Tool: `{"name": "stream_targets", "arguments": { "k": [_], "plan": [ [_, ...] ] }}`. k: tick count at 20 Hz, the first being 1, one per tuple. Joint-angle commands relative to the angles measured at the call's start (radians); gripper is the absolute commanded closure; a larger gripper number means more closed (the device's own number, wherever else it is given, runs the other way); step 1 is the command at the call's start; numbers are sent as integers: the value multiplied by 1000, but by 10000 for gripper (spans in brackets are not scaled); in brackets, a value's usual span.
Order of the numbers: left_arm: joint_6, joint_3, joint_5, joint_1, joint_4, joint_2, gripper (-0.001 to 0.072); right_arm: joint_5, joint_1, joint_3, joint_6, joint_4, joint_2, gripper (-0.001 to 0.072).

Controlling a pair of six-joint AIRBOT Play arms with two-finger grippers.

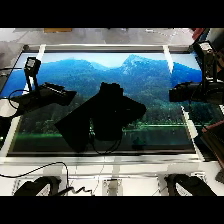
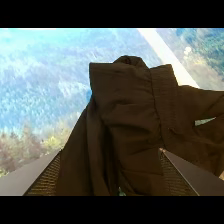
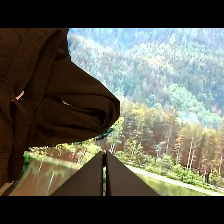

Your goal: Fold the clothes and pants, and hang the long-sleeved shirts on hangers.

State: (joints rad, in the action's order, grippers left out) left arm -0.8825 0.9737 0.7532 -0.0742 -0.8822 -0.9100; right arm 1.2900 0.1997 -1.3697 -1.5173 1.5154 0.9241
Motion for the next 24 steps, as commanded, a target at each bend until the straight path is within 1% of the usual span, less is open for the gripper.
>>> {"name": "stream_targets", "arguments": {
  "k": [1, 13, 17, 18, 20, 21, 23, 24],
  "plan": [
    [0, 0, 0, 1, 0, 1, 9, 0, 1, 0, 0, 0, 0, 689],
    [0, 0, 0, 1, 0, 1, 9, 0, 1, 0, 0, 0, 0, 689],
    [0, 0, 0, 1, 0, 1, 9, -53, 1, 1, 1, -1, 1, 689],
    [0, 0, 0, 1, 0, 1, 9, -44, 0, 1, 14, 8, 4, 690],
    [0, 0, 0, 1, 0, 1, 9, -37, -3, 19, 79, 66, 21, 691],
    [0, 0, 0, 1, 0, 1, 9, -35, -19, 48, 100, 65, 34, 691],
    [0, 0, 0, 1, 0, 1, 9, -8, -59, 147, 117, 39, 68, 692],
    [0, 0, 0, 1, 0, 1, 9, -2, -80, 218, 153, -5, 83, 692]
  ]
}}
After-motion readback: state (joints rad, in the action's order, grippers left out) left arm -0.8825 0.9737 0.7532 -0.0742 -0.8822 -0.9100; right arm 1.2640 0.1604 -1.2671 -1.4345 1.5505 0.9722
